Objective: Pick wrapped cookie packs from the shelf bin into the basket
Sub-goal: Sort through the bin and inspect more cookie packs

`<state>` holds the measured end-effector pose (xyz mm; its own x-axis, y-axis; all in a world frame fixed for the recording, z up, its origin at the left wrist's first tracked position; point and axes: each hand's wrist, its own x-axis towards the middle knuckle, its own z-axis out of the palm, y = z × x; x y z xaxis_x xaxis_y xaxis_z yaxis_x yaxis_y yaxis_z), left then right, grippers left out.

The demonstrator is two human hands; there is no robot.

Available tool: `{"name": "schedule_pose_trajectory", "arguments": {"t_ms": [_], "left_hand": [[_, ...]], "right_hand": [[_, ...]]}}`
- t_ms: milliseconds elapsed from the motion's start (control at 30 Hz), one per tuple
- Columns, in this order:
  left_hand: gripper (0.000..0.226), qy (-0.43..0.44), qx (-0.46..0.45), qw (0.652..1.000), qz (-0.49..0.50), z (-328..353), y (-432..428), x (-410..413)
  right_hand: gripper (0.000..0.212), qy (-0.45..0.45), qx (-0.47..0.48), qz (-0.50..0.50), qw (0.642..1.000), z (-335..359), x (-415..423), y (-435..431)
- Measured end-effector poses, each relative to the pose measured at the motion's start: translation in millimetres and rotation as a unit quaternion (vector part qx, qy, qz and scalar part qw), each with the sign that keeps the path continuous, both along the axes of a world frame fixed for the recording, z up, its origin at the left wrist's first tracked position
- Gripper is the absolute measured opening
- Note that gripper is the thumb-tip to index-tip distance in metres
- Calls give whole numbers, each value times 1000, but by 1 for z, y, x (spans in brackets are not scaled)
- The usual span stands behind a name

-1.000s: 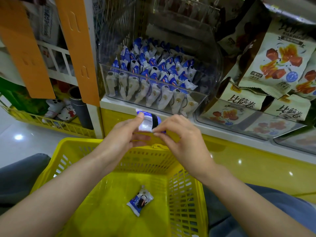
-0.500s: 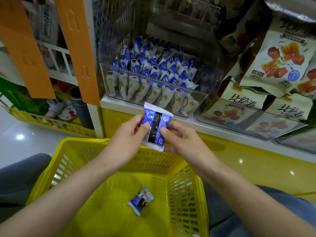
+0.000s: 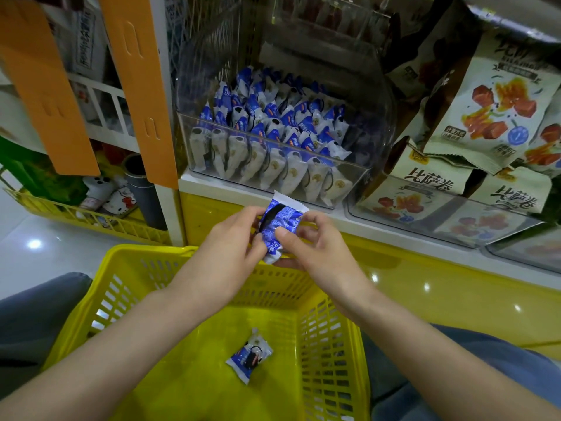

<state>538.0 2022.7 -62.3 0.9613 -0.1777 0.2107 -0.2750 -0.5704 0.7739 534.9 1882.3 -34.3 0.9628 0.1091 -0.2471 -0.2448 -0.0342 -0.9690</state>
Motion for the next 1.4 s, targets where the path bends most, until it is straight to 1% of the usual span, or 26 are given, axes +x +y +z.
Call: {"name": "schedule_pose_trajectory", "arguments": {"t_ms": [67,167,267,333,367,433,567,633,700,767,833,900,967,1033,1100,1133,1200,1267,1333,1400], "left_hand": [[34,-7,28,1000,8,1,1,-4],[25,2,53,999,10,4,4,-7],[22,-39,121,992,19,6,7,-6],[18,-54,158,985,28,6,8,-5],[13,-50,158,986,29,6,8,-4],[9,-23,116,992,31,5,8,-3],[10,-5,39,998,43,2,7,0],[14,16,8,999,40,0,5,1],[20,62,-59,995,43,1,3,2],[24,112,-120,985,48,2,2,3],[26,128,-131,982,48,1,4,8],[28,157,-152,975,39,0,5,7],[30,213,-193,957,33,-4,4,5],[34,283,-272,918,57,-2,-1,5],[33,325,-349,875,84,2,-4,7],[32,327,-363,869,83,3,-3,8],[24,290,-343,892,59,8,-1,4],[12,241,-330,912,48,12,1,0],[12,212,-339,915,58,17,1,-1],[14,182,-343,918,74,21,0,1]], "right_hand": [[35,-34,-56,22,998,-4,-1,2],[29,-77,-132,50,987,-7,-2,1],[28,-122,-232,85,961,-8,-4,0],[25,-148,-266,99,947,-9,-6,1],[23,-155,-272,101,945,-9,-6,1],[23,-159,-277,99,942,-9,-6,2],[38,-159,-272,94,945,-8,-4,2],[52,-130,-225,105,960,-4,0,2],[58,-61,-146,118,980,4,6,-1],[54,-5,-87,112,990,11,11,-5],[48,34,-42,95,994,13,13,-9],[41,53,-36,96,993,12,15,-11],[34,56,-51,101,992,10,15,-12],[27,53,-52,89,993,8,16,-11],[16,33,-55,57,996,8,18,-9],[17,12,-67,37,997,8,19,-6],[18,-38,-94,16,995,7,21,-3],[16,-79,-111,19,990,7,21,1],[18,-93,-105,13,990,10,21,4],[16,-91,-74,-1,993,14,20,7]]}}
